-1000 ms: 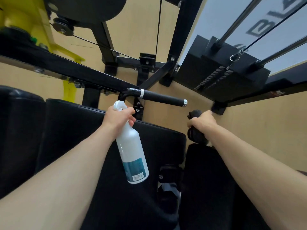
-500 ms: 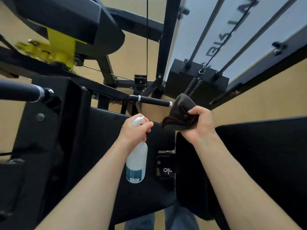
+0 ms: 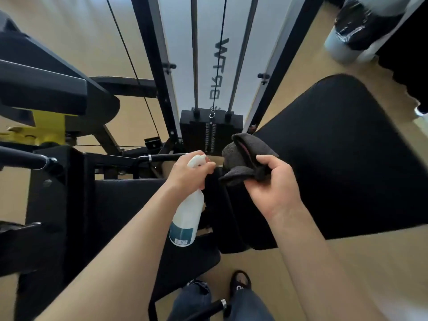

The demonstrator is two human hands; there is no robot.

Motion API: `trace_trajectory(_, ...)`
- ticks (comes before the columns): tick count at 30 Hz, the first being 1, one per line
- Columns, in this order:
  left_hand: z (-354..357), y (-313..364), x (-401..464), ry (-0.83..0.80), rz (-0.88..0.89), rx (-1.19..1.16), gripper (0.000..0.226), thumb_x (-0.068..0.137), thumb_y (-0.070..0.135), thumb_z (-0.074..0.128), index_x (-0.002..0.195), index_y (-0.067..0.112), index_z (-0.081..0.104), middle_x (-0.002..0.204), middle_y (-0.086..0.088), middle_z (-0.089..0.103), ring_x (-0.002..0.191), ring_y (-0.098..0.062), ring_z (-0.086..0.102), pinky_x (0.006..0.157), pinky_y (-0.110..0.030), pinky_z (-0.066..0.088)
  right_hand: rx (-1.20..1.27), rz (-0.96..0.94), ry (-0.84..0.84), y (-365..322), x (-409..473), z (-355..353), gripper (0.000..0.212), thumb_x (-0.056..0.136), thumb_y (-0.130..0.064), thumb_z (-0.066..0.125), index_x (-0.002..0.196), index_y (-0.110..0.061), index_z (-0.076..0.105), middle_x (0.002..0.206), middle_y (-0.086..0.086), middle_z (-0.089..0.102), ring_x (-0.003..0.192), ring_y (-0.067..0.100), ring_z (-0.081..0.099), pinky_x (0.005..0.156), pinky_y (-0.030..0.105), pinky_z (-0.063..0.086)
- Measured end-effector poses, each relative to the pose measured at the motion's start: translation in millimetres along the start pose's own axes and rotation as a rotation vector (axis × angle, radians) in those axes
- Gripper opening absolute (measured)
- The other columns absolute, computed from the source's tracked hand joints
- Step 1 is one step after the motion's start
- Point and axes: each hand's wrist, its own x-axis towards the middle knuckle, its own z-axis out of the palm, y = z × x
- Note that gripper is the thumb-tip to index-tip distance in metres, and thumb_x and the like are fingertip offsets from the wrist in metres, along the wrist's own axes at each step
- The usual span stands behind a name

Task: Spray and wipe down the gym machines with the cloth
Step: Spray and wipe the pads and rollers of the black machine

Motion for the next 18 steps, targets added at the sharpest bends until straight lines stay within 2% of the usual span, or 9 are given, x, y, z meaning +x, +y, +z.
trace_trajectory(3, 23, 25, -18, 0.002, 0.039, -0.014, 0.023, 0.103, 0.023, 0.066, 0.081, 0.015, 0.068, 0.078, -0.005, 0.069, 0.056, -0.015, 0.056, 0.055, -0.025, 0.051, 0.025, -0.038, -0.034, -35, -34, -14, 0.031, 0.095, -0.006, 0.053, 0.12, -0.001, 0.069, 0.114, 0.013, 0.075, 0.104, 0.027, 0.074, 0.095, 0.035, 0.056)
trace_trajectory(5, 40, 42, -31, -0.001, 0.057, -0.015, 0.027, 0.103, 0.027, 0.065, 0.081, 0.012, 0.069, 0.064, 0.006, 0.064, 0.054, -0.016, 0.056, 0.061, -0.031, 0.051, 0.063, -0.103, -0.071, -58, -53, -23, 0.029, 0.096, -0.007, 0.053, 0.119, -0.003, 0.069, 0.112, 0.012, 0.076, 0.103, 0.027, 0.074, 0.097, 0.038, 0.054)
trace_trajectory(6, 49, 49, -37, -0.005, 0.064, -0.008, 0.029, 0.103, 0.029, 0.066, 0.082, 0.01, 0.069, 0.061, 0.006, 0.062, 0.054, -0.017, 0.056, 0.064, -0.033, 0.052, 0.081, -0.148, -0.081, -70, -61, -28, 0.027, 0.096, -0.007, 0.054, 0.119, -0.003, 0.069, 0.111, 0.012, 0.076, 0.105, 0.027, 0.074, 0.101, 0.04, 0.052)
trace_trajectory(8, 68, 62, -48, -0.013, 0.078, 0.02, 0.03, 0.1, 0.032, 0.068, 0.083, 0.008, 0.07, 0.065, -0.002, 0.063, 0.053, -0.018, 0.057, 0.067, -0.034, 0.053, 0.117, -0.235, -0.102, -94, -75, -38, 0.026, 0.098, -0.009, 0.054, 0.12, -0.004, 0.068, 0.112, 0.012, 0.076, 0.108, 0.027, 0.073, 0.107, 0.042, 0.049)
trace_trajectory(10, 88, 74, -59, -0.033, 0.096, 0.041, 0.029, 0.099, 0.03, 0.071, 0.084, 0.005, 0.069, 0.072, -0.007, 0.064, 0.052, -0.017, 0.056, 0.063, -0.031, 0.053, 0.156, -0.322, -0.128, -120, -84, -48, 0.026, 0.099, -0.01, 0.054, 0.121, -0.004, 0.067, 0.115, 0.012, 0.075, 0.111, 0.027, 0.071, 0.11, 0.042, 0.047)
trace_trajectory(15, 130, 89, -81, -0.029, 0.143, 0.107, 0.03, 0.098, 0.027, 0.073, 0.076, 0.008, 0.063, 0.069, -0.002, 0.056, 0.055, -0.015, 0.055, 0.05, -0.018, 0.047, 0.181, -0.557, -0.167, -177, -104, -71, 0.023, 0.099, -0.009, 0.054, 0.119, -0.007, 0.066, 0.116, 0.01, 0.075, 0.113, 0.025, 0.07, 0.11, 0.045, 0.047)
trace_trajectory(18, 144, 94, -90, -0.014, 0.147, 0.121, 0.034, 0.096, 0.032, 0.074, 0.078, 0.006, 0.065, 0.071, -0.006, 0.058, 0.054, -0.017, 0.057, 0.057, -0.027, 0.053, 0.248, -0.606, -0.207, -203, -114, -88, 0.032, 0.1, -0.01, 0.051, 0.129, -0.004, 0.061, 0.122, 0.014, 0.072, 0.114, 0.03, 0.07, 0.108, 0.048, 0.048)
